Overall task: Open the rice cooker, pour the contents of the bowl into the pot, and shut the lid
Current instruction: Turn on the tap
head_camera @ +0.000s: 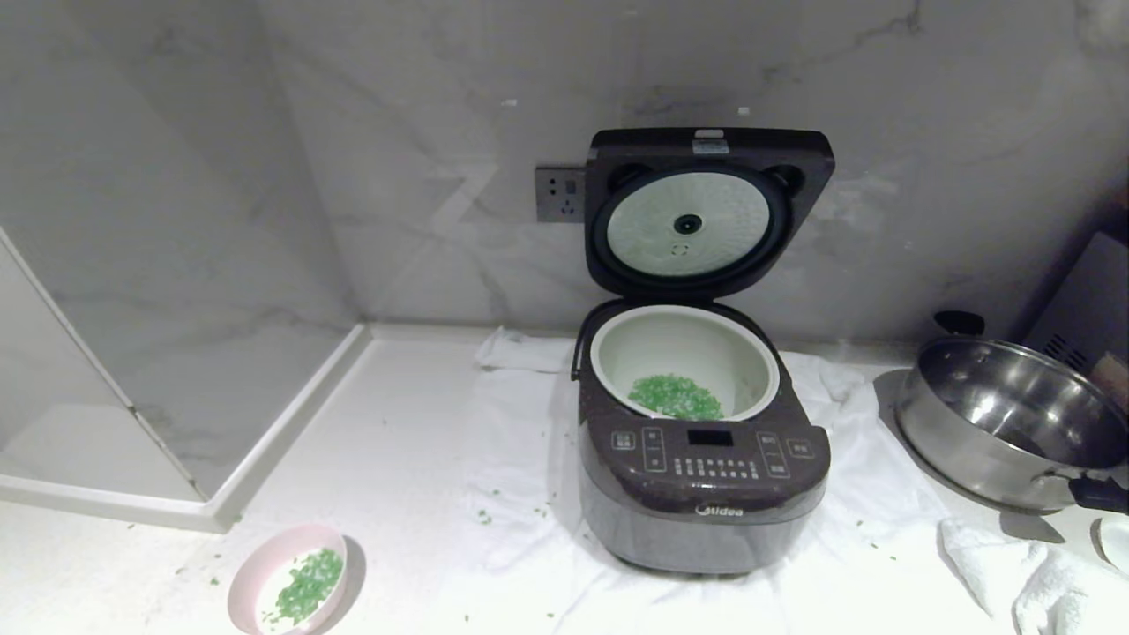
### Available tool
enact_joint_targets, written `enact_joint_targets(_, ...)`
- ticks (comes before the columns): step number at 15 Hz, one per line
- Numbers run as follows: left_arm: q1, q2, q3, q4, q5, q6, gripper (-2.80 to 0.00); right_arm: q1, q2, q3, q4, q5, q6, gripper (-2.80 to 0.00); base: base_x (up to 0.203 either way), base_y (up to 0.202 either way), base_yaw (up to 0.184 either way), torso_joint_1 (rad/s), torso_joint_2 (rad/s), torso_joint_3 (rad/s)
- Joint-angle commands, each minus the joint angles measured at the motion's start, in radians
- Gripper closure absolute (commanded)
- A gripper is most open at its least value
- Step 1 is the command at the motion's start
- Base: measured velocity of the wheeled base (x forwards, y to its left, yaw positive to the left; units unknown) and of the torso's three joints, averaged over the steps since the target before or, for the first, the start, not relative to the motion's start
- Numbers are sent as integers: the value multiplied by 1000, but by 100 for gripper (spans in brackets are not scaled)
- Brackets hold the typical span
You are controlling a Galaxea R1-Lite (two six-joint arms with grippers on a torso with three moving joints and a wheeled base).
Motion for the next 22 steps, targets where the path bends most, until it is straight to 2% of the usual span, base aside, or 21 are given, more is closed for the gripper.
enact_joint_targets(1, 0, 0, 15, -2, -1, 0, 0, 0, 1, 0, 0, 0, 0, 0, -184, 0, -2, 2, 2, 2)
enact_joint_targets(8, 0, 0, 15, -2, 1, 0, 0, 0, 1, 0, 0, -3, 3, 0, -189, 0, -1, -3, 0, 3)
enact_joint_targets(16, 0, 0, 15, -2, 0, 0, 0, 0, 1, 0, 0, -4, 9, 0, -7, -1, 7, 3, 0, 0)
enact_joint_targets(22, 0, 0, 15, -2, -1, 0, 0, 0, 1, 0, 0, -6, 9, 0, 0, -8, 166, 2, 1, 2)
